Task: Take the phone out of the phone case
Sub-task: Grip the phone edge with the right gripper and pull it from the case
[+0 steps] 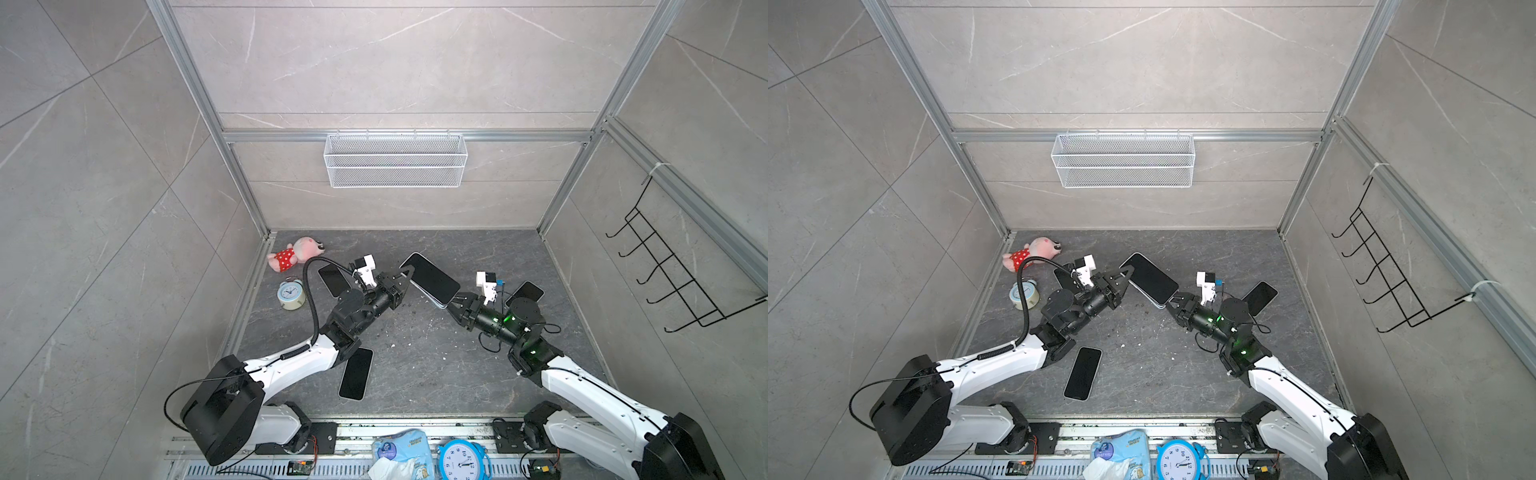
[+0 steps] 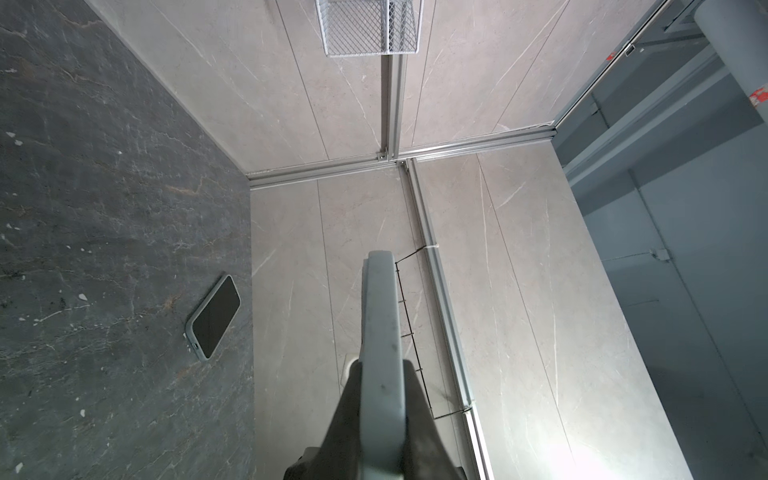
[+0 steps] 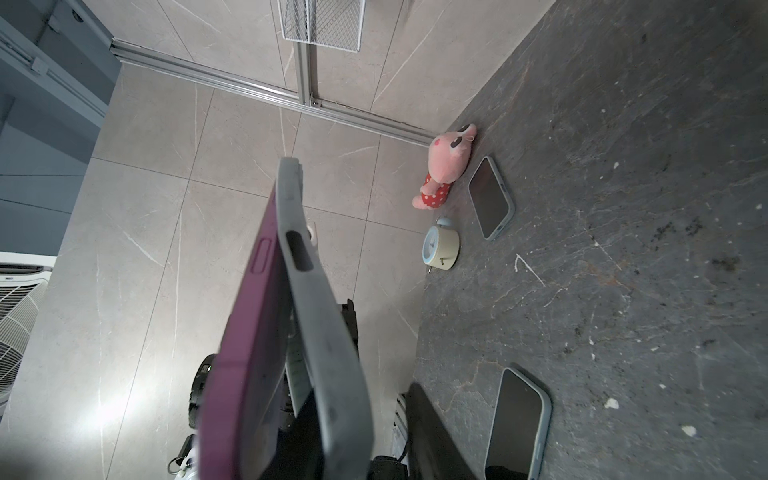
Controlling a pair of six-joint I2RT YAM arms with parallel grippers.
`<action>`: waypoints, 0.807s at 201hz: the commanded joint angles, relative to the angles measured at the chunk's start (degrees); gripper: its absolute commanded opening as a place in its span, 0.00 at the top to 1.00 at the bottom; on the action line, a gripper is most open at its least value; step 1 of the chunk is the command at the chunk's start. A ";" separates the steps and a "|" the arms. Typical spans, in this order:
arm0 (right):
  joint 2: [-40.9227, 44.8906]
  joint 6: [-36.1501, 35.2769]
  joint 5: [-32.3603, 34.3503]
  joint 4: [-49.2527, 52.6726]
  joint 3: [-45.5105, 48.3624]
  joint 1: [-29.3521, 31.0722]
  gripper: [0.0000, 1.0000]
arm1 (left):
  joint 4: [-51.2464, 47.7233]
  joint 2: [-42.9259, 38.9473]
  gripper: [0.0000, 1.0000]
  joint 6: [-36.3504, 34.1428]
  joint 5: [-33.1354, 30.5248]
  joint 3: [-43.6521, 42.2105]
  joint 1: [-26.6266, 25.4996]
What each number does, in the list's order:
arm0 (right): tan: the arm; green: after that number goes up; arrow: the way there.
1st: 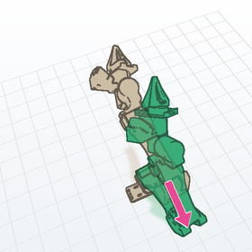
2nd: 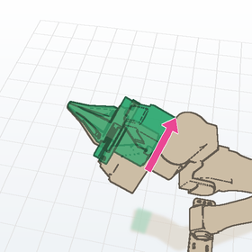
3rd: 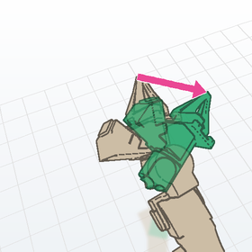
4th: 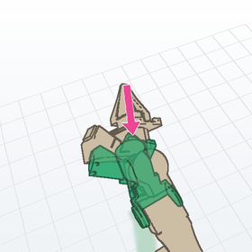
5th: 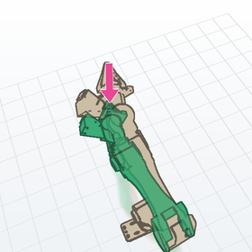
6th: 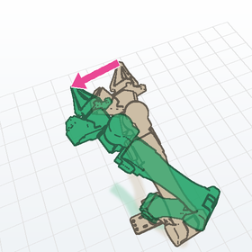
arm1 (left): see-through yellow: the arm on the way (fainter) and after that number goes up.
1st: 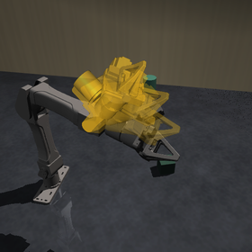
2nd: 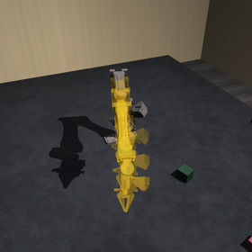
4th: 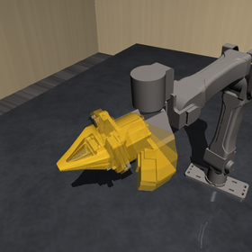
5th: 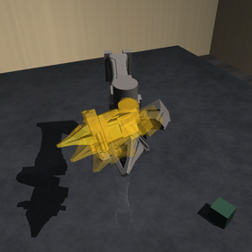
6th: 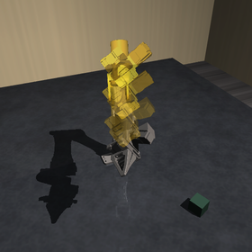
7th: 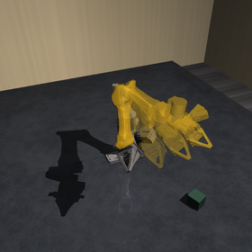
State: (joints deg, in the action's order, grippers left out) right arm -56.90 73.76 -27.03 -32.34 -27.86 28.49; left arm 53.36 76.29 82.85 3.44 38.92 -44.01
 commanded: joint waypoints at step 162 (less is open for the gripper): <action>8.16 1.31 1.43 4.59 3.80 0.25 1.00 | -8.68 -2.92 0.39 -5.11 -4.81 -4.91 -1.27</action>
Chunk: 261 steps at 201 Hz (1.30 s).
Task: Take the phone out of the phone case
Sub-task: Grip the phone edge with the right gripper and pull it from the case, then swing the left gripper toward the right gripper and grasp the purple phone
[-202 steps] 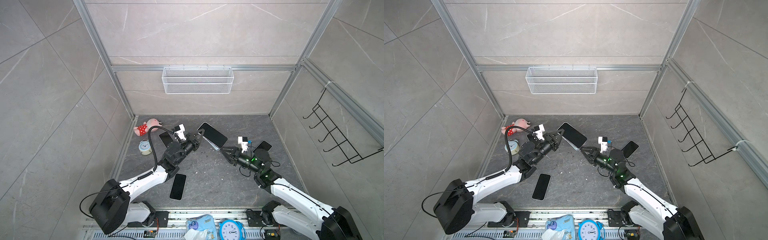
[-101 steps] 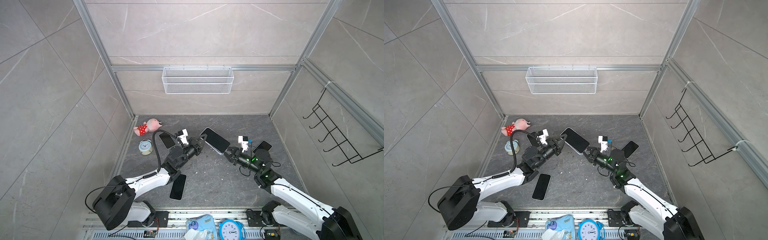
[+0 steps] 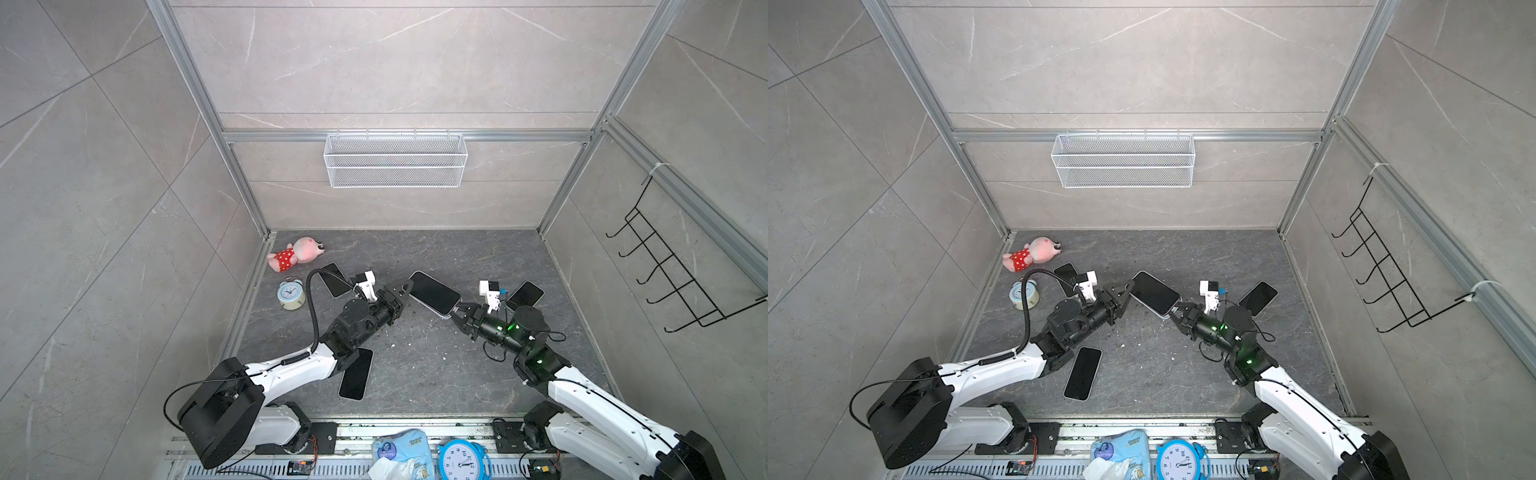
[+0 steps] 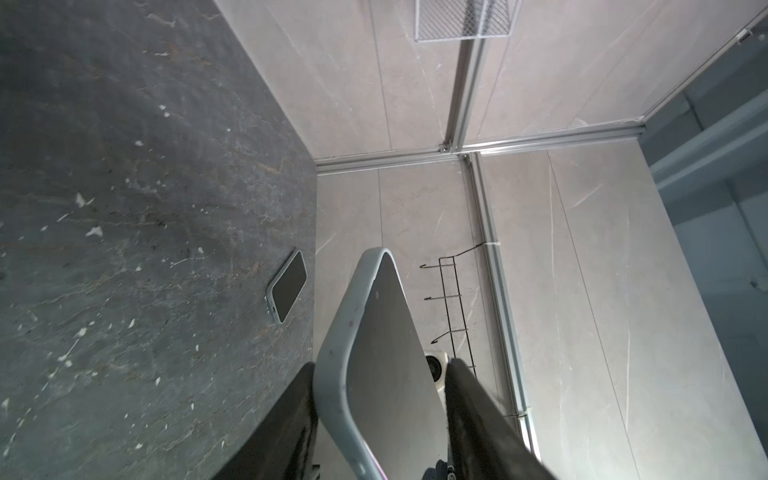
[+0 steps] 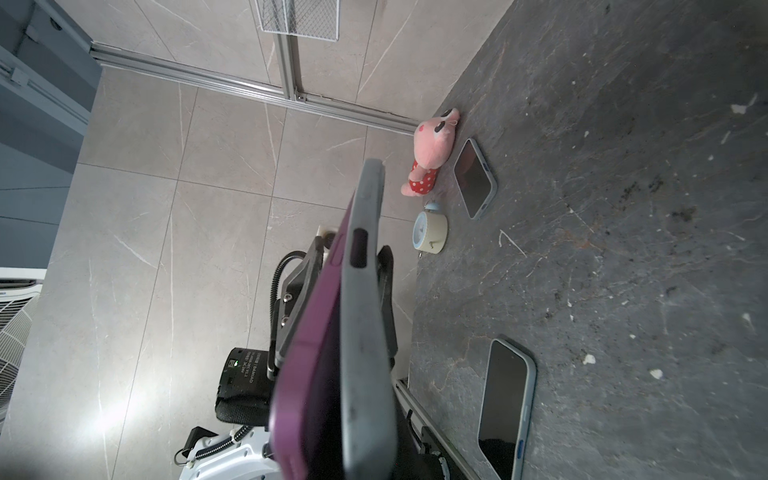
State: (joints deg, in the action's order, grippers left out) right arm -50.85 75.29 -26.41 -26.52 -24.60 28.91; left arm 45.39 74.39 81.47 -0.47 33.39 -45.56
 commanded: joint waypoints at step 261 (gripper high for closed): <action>8.66 -11.58 8.87 36.28 -6.08 -0.12 1.00 | -51.18 0.12 0.25 -76.74 -2.95 24.98 -21.19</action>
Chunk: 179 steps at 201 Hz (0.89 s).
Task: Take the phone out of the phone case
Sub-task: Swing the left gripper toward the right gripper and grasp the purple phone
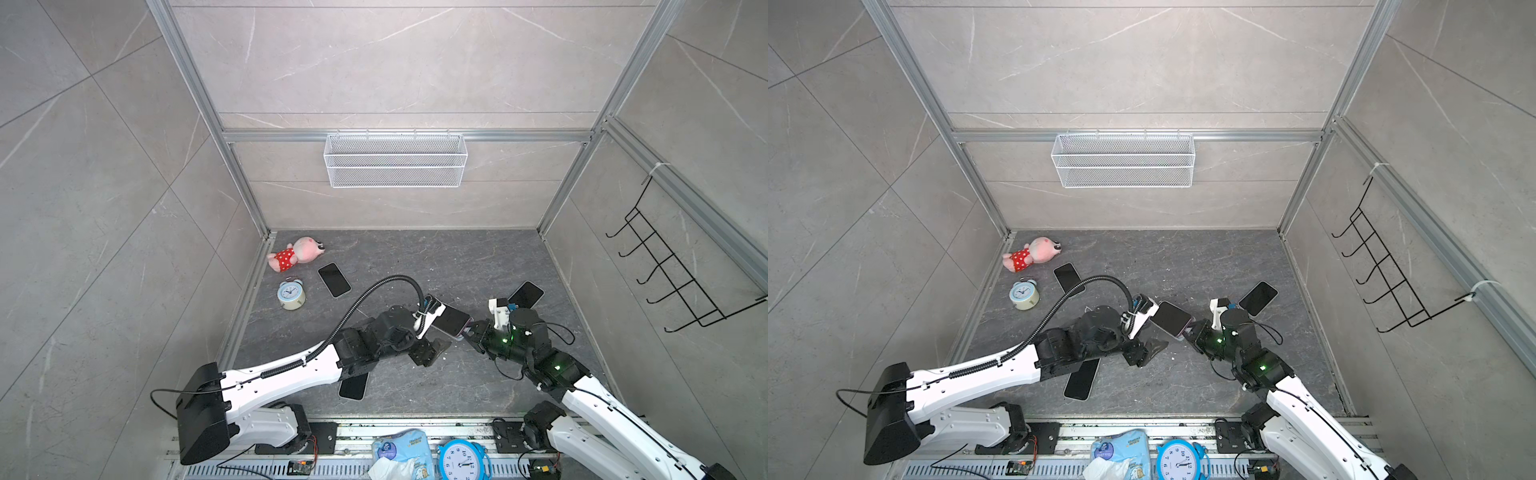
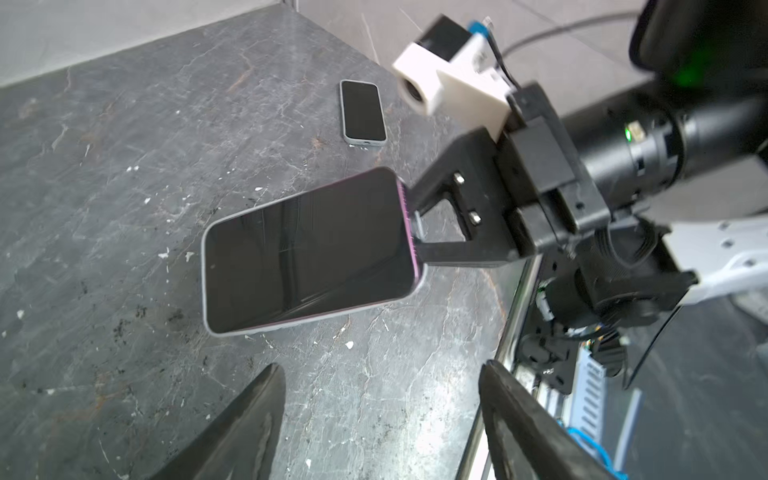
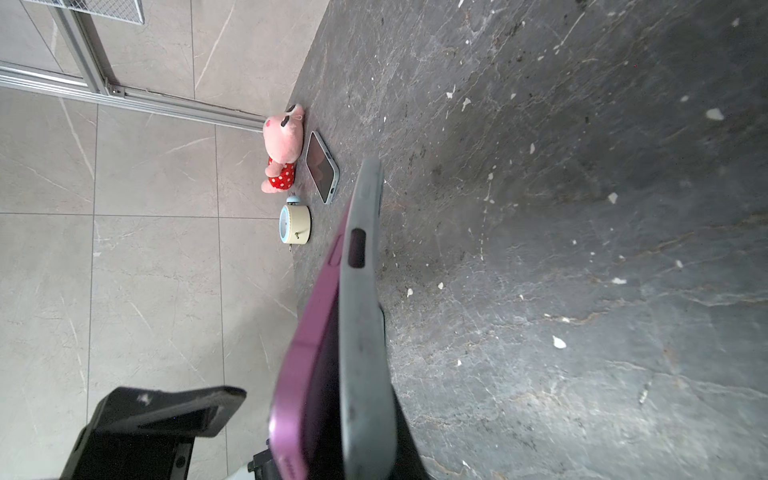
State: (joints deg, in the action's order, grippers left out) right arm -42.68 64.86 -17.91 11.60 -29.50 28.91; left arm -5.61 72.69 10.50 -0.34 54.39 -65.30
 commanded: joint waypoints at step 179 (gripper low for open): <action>2.16 0.46 -0.81 -3.76 1.06 -0.08 1.00 | 1.92 13.88 0.38 -6.79 -15.74 10.19 -2.22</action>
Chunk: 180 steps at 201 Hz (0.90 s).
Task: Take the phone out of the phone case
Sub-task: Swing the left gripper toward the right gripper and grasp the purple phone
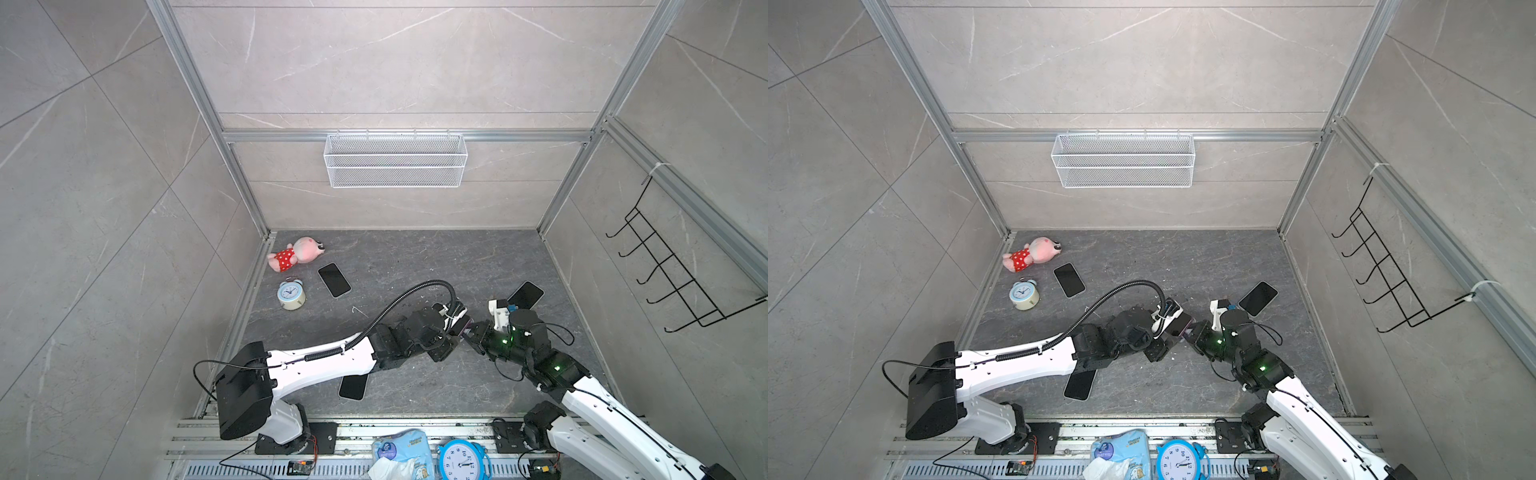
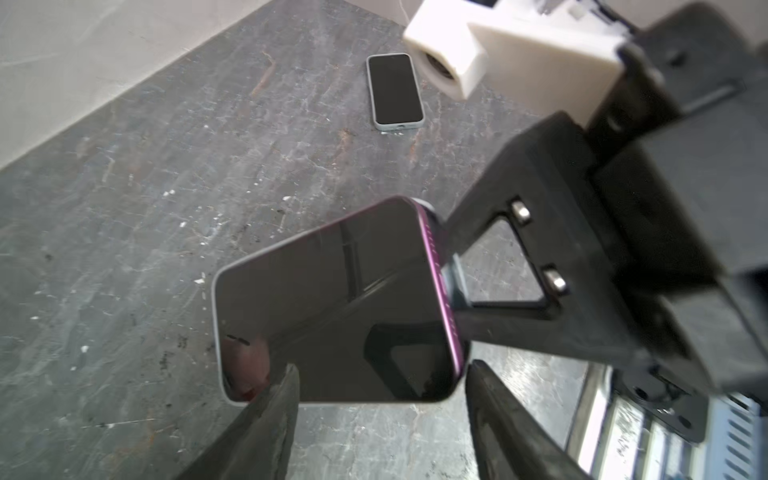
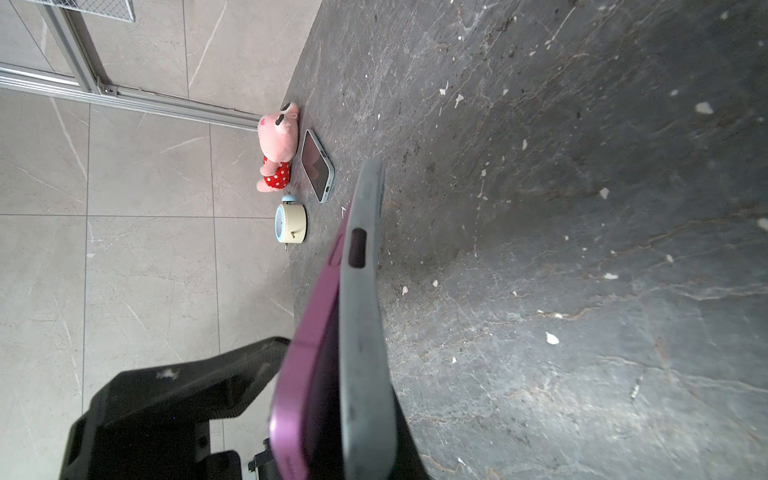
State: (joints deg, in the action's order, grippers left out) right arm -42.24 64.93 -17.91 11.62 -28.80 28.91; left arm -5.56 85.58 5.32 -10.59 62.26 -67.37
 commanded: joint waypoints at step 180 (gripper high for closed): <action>0.93 0.75 -1.42 -5.64 2.09 0.01 1.00 | 2.75 10.26 0.75 -4.40 -8.74 6.46 -2.21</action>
State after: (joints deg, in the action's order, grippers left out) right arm -42.04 65.49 -16.53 10.94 -26.13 28.49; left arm -4.40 94.04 1.85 -19.92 66.96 -69.73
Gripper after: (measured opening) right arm 0.114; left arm 0.292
